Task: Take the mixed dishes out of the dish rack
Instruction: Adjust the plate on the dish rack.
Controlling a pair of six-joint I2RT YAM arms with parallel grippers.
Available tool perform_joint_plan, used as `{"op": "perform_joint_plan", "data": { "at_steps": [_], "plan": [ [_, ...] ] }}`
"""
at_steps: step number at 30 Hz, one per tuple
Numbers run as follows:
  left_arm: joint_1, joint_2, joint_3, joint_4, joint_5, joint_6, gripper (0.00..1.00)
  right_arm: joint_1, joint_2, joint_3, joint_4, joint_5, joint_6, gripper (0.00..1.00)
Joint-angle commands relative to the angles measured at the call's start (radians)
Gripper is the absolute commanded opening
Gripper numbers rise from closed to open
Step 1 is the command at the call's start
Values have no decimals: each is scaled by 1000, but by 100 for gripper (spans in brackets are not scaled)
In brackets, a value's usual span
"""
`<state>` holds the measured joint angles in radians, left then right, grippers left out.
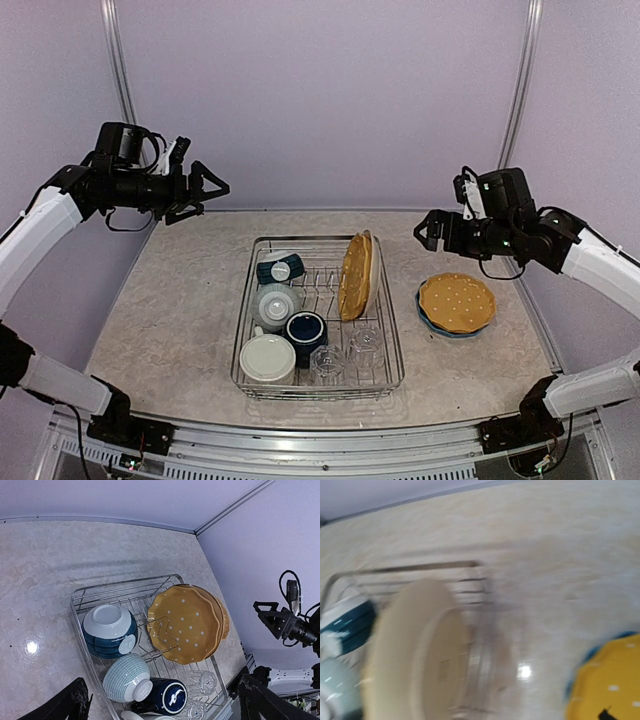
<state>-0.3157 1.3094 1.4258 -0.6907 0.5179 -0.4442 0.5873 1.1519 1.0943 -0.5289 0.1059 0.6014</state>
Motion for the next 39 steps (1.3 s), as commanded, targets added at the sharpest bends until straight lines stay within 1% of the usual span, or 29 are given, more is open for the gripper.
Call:
{"op": "perform_joint_plan", "data": {
  "at_steps": [1,6,9,12,15,17,19,24,28,30,31,34,35,36,37,39],
  "plan": [
    [-7,-12,5,-13,11,7,99,115,56,60,-8,57,38,100],
    [-7,-22,4,-11,14,4,99,237,158,108,99,14,80,99],
    [-13,-27,4,-12,13,7,99,288,244,173,102,28,85,98],
    [-14,-36,5,-14,6,9,99,321,332,257,75,55,66,94],
    [-16,-38,4,-13,6,10,99,336,406,344,-7,117,33,93],
    [-17,-38,1,-9,9,9,99,336,431,372,-55,171,29,93],
    [-17,-36,-3,-3,14,7,99,336,432,376,-82,241,47,93],
    [-18,-16,-11,8,26,-4,99,320,425,367,-110,342,82,92],
    [-10,20,-12,15,58,-22,99,299,459,364,-118,366,77,89],
    [-12,51,-13,23,88,-31,99,290,459,348,-96,366,73,84],
    [-16,64,-15,28,107,-35,98,284,452,330,-67,352,66,79],
    [-55,115,-14,48,124,-50,97,256,423,267,35,285,44,63],
    [-78,135,-9,54,127,-61,97,245,419,254,56,265,40,54],
    [-94,152,3,55,134,-74,96,238,419,245,71,249,40,48],
    [-113,185,19,53,144,-89,95,234,420,238,82,239,36,43],
    [-155,228,54,48,158,-112,93,231,417,223,107,231,25,38]
  ]
}}
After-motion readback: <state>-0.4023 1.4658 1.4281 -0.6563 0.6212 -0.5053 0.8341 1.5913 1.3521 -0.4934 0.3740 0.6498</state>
